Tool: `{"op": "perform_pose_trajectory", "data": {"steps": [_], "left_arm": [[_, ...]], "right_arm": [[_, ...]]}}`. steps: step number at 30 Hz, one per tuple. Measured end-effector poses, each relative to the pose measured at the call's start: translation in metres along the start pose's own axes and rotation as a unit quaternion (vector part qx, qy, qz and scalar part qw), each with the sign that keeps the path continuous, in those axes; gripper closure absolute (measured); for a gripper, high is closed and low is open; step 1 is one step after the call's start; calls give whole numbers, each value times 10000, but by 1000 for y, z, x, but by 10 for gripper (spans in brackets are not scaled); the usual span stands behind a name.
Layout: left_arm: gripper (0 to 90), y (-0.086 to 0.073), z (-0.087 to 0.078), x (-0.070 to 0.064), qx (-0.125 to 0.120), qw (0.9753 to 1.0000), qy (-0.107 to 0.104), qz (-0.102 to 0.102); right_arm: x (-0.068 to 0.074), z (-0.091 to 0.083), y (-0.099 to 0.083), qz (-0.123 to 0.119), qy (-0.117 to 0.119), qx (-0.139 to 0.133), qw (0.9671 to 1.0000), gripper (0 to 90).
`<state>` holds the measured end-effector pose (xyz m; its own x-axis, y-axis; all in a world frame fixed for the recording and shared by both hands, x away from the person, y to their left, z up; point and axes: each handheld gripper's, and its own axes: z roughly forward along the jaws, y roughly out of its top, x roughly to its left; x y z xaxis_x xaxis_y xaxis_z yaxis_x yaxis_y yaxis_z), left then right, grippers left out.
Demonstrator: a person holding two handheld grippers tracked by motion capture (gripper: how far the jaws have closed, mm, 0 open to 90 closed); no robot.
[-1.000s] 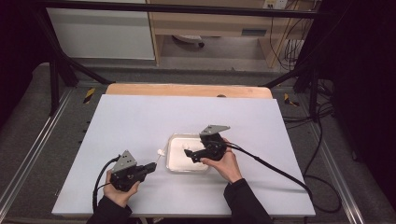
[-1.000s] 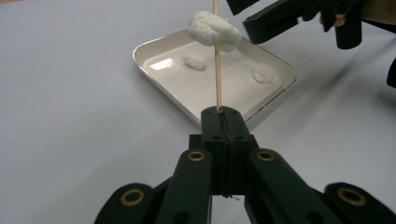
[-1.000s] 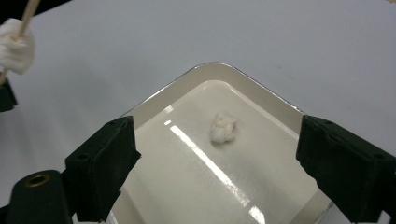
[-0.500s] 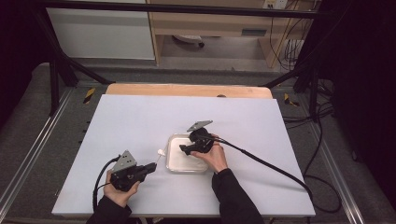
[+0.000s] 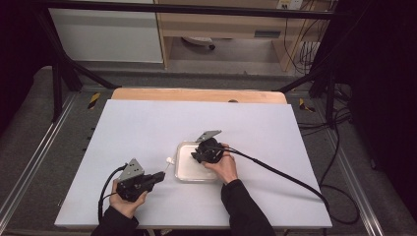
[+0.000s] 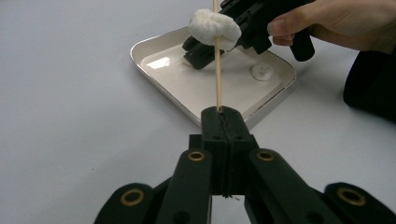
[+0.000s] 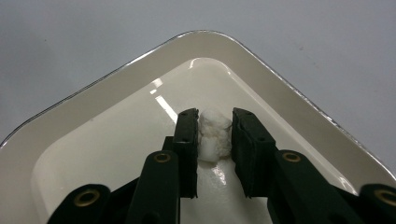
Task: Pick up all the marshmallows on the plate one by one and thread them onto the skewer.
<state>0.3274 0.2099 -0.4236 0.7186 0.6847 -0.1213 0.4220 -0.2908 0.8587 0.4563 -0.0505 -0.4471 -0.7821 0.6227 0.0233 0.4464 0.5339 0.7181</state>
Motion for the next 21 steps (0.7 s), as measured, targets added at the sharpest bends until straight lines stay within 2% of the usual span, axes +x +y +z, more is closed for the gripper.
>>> {"op": "perform_pose_trajectory", "data": {"steps": [7,14,21], "left_arm": [[890,0,0,-1,-8,10000,-2,14],[890,1,1,-4,-6,10000,-44,56],[890,1,2,-9,-7,9999,-114,122]], "right_arm": [[1,-16,4,1,77,-119,9999,746],[2,-50,2,138,276,-497,9983,750],[-1,-84,-4,299,540,-857,9944,756]]}}
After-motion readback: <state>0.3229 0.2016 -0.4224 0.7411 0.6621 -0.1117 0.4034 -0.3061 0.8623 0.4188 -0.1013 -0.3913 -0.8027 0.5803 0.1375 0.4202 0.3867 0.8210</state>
